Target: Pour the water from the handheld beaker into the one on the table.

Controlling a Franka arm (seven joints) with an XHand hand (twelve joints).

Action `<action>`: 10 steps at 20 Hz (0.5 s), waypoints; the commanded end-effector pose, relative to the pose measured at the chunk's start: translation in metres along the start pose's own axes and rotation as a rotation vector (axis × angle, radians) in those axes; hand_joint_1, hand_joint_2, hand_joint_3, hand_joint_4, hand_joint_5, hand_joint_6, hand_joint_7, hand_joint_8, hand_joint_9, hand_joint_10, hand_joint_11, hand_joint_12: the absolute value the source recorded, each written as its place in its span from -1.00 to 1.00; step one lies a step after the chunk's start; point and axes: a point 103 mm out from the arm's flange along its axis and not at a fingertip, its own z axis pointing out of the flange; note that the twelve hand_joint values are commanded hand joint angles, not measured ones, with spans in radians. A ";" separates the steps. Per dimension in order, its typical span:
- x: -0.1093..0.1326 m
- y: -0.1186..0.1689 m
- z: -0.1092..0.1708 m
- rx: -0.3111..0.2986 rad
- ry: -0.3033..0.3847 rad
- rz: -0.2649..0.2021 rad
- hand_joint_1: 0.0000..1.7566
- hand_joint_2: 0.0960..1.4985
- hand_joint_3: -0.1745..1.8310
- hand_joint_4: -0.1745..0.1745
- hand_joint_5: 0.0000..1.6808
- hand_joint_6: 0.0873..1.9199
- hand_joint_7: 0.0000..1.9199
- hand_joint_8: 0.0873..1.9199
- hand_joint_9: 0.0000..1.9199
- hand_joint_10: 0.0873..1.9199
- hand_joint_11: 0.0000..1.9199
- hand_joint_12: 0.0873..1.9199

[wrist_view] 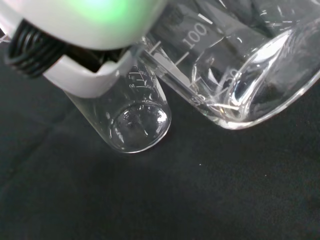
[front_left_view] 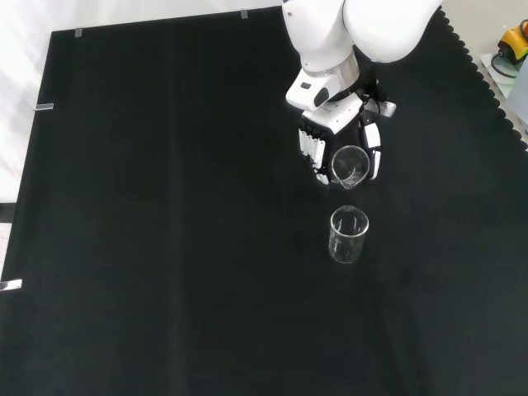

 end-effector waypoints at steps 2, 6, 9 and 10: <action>0.010 0.005 -0.002 0.041 -0.061 0.019 0.34 -0.14 -0.24 -0.23 0.53 -0.43 0.67 -0.99 0.64 -1.00 0.25 -0.20; 0.013 0.006 -0.002 0.060 -0.107 0.039 0.34 -0.15 -0.24 -0.23 0.53 -0.43 0.67 -0.99 0.64 -1.00 0.25 -0.20; 0.015 0.006 -0.003 0.077 -0.140 0.049 0.34 -0.15 -0.24 -0.22 0.53 -0.43 0.68 -0.99 0.65 -1.00 0.25 -0.20; 0.016 0.006 -0.004 0.085 -0.147 0.051 0.34 -0.15 -0.24 -0.22 0.53 -0.43 0.68 -0.99 0.65 -1.00 0.25 -0.20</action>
